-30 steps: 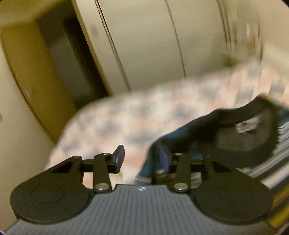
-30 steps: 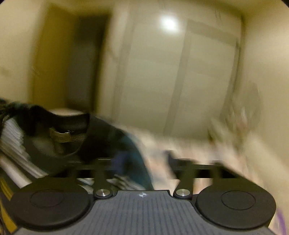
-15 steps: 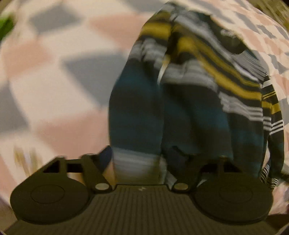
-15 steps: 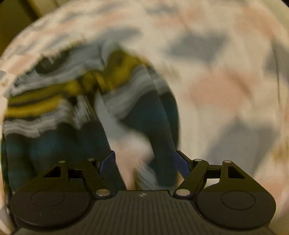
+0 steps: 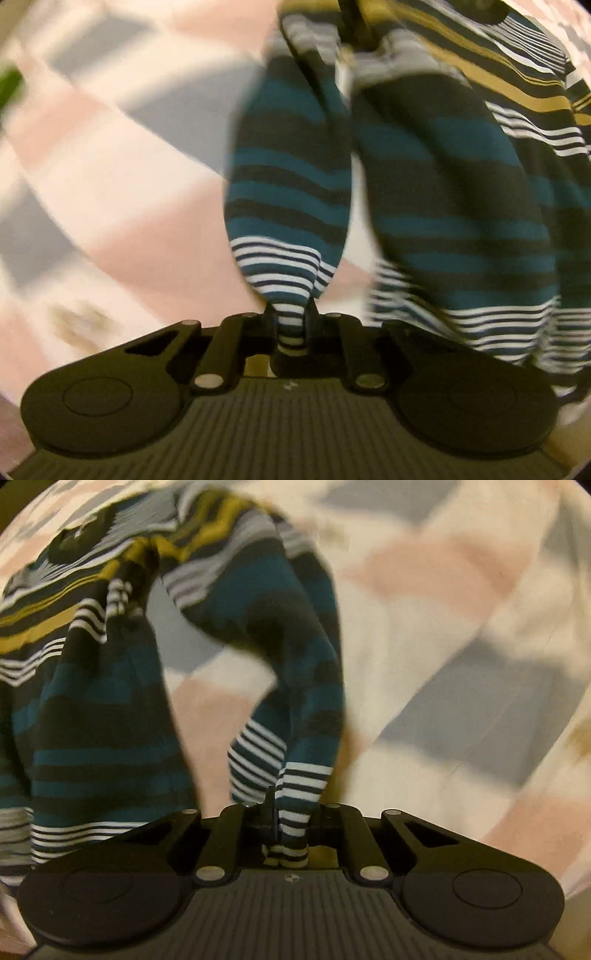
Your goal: Fold clothes
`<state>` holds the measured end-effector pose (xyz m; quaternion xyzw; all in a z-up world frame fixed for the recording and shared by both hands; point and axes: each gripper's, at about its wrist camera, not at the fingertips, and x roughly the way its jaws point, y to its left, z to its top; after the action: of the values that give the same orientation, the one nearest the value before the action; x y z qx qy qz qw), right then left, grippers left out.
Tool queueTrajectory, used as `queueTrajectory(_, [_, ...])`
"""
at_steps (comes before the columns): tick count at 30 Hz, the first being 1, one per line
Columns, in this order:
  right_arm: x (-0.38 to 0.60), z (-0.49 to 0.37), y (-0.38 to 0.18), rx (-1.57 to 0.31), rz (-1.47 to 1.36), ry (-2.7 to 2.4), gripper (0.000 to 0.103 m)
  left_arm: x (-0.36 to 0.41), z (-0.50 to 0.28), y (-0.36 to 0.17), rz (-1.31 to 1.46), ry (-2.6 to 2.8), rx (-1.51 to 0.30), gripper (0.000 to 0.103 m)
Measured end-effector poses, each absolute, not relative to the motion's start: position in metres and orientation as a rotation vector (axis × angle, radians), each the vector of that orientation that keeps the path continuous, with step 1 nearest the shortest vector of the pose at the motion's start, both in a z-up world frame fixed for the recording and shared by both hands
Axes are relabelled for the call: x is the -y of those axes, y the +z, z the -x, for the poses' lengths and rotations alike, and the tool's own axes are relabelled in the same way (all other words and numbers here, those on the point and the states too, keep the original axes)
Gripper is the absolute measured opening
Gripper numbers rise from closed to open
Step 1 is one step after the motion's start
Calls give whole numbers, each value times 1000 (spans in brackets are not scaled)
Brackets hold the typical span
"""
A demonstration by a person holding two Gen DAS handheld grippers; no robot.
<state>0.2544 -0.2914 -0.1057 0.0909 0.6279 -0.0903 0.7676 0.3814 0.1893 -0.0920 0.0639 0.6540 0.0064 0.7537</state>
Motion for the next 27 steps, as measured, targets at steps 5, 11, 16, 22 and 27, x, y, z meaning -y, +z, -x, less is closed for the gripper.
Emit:
queueTrajectory(5, [334, -248, -27, -1168, 189, -374, 10, -274, -404, -23, -271, 239, -1258, 13])
queueTrajectory(11, [398, -258, -12, -1182, 212, -530, 84, -331, -409, -8, -314, 449, -1221, 45])
queueTrajectory(16, [385, -201, -28, -1200, -97, -444, 82, -295, -349, -44, -124, 359, -1321, 62])
queueTrajectory(22, [315, -122, -74, -1265, -676, -138, 78, -211, -280, -94, 350, -17, -1448, 59])
queueTrajectory(27, [270, -112, -95, -1289, -710, -22, 78, -193, -271, -123, 470, -15, -1434, 60])
